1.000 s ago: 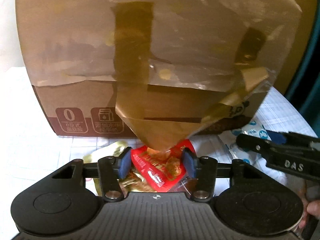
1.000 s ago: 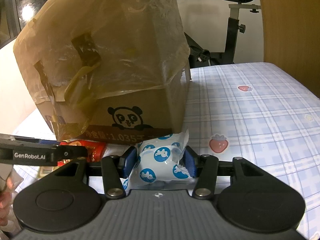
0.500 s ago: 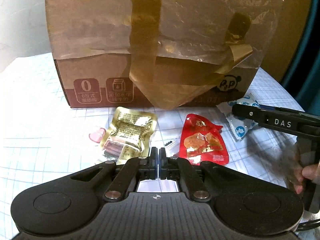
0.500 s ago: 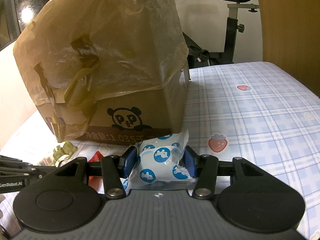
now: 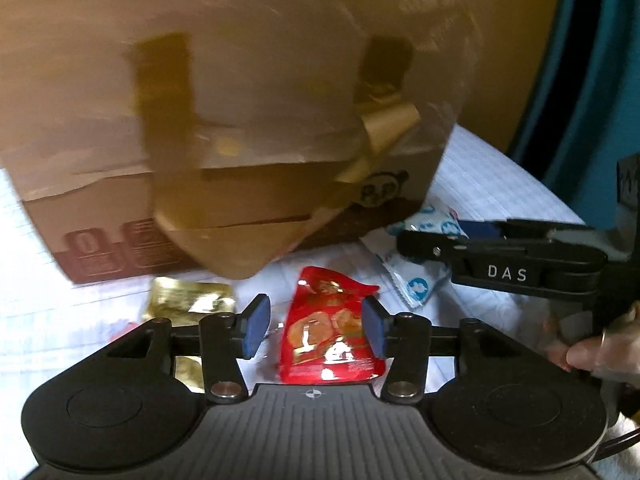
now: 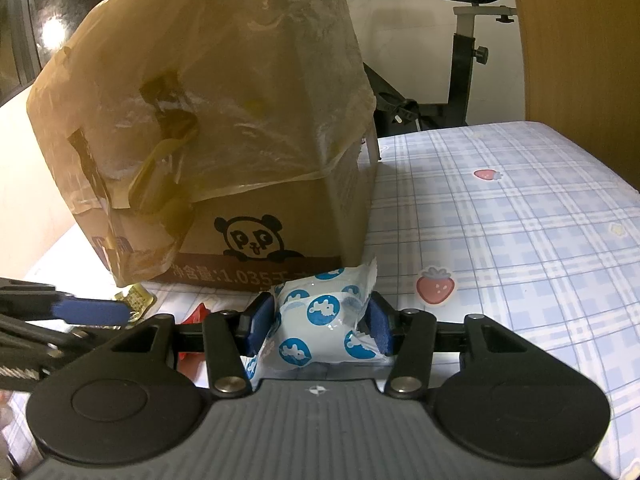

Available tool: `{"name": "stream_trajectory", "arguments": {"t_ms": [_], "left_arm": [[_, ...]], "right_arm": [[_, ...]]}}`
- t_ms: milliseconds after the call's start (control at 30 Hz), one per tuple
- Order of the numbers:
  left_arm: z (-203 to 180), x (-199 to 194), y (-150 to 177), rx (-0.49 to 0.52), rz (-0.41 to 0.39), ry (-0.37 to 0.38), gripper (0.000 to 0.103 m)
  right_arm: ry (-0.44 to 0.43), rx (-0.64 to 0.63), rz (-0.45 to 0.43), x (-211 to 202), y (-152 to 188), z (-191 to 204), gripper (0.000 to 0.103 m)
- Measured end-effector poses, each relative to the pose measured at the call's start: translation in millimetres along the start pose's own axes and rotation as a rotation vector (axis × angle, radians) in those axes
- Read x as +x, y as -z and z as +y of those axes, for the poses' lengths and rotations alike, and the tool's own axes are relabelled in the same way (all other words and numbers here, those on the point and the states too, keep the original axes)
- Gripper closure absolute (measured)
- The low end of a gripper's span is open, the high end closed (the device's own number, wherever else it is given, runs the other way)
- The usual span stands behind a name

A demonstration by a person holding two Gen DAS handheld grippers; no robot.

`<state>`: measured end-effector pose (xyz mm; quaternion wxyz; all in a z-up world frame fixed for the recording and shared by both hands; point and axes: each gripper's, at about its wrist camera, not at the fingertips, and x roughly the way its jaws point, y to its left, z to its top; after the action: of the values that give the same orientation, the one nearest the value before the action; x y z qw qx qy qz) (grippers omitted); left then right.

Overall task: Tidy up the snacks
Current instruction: 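Grasp the blue-and-white packet with right tool while left tool reaches red packet, then close the left tool on the red packet and lift it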

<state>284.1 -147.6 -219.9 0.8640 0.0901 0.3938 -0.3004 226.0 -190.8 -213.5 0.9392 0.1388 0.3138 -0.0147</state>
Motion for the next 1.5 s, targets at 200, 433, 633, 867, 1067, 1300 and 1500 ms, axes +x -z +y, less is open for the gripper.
{"name": "stream_trajectory", "arguments": {"t_ms": [200, 433, 633, 867, 1067, 1300, 1500], "left_arm": [[-6.8, 25.5, -1.7, 0.015, 0.04, 0.006, 0.045], [-10.4, 32.9, 3.0, 0.04, 0.033, -0.008, 0.041], [-19.1, 31.5, 10.5, -0.004, 0.019, -0.044, 0.048], [-18.1, 15.1, 20.2, -0.058, -0.021, -0.018, 0.068], [-16.4, -7.1, 20.7, -0.053, -0.053, -0.023, 0.07], [-7.2, -25.1, 22.5, -0.084, -0.082, -0.047, 0.077], [3.3, -43.0, 22.5, -0.113, -0.118, -0.051, 0.086]], "right_arm": [[-0.006, 0.01, 0.001, 0.3, -0.9, -2.5, 0.05], [-0.009, 0.019, 0.002, 1.0, -0.9, -2.1, 0.05], [-0.011, 0.02, 0.004, 1.6, -1.5, -2.8, 0.05], [-0.011, 0.02, 0.004, 1.8, -1.4, -2.7, 0.05], [-0.01, 0.019, 0.004, 2.0, -1.4, -2.2, 0.05], [-0.011, 0.021, 0.004, 2.0, -1.5, -2.4, 0.05], [-0.008, 0.017, 0.003, 0.9, -1.3, -1.7, 0.051]]}}
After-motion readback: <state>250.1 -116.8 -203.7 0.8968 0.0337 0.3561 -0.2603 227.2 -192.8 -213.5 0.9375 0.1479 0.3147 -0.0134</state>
